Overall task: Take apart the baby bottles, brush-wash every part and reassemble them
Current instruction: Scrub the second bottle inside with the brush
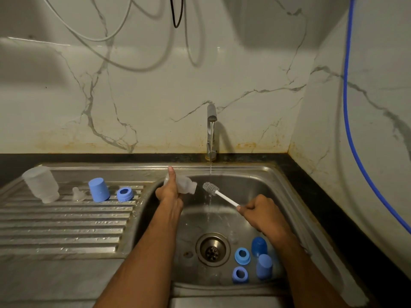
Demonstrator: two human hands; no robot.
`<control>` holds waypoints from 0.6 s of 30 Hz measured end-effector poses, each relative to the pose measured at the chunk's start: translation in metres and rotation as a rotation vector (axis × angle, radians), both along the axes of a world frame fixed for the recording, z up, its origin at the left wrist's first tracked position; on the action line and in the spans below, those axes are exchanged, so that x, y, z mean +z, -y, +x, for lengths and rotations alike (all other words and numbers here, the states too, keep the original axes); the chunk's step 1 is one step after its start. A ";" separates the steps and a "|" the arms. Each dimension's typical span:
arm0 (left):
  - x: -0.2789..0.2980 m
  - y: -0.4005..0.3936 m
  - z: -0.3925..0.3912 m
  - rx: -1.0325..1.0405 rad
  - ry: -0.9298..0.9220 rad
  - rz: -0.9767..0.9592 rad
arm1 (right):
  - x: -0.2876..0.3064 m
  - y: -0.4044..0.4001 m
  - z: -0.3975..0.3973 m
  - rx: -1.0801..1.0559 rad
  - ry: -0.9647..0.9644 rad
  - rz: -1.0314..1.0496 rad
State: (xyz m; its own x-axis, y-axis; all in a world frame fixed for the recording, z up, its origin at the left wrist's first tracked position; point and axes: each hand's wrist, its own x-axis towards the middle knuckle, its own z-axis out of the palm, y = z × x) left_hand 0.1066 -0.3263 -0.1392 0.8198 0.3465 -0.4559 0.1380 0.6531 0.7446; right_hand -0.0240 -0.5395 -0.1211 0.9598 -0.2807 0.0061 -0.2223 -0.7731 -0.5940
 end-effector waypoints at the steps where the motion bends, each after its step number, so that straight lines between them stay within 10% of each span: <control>1: -0.001 0.000 0.001 -0.002 -0.025 0.036 | 0.001 0.000 0.000 -0.009 0.001 0.004; 18: -0.004 -0.001 0.011 -0.175 -0.006 -0.049 | 0.011 -0.007 -0.004 0.106 -0.083 0.232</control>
State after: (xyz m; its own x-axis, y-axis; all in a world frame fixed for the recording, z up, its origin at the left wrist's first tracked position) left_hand 0.1176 -0.3248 -0.1429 0.8628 0.1760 -0.4739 0.2572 0.6542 0.7113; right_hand -0.0282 -0.5328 -0.1099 0.9785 -0.1631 -0.1263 -0.2023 -0.6398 -0.7414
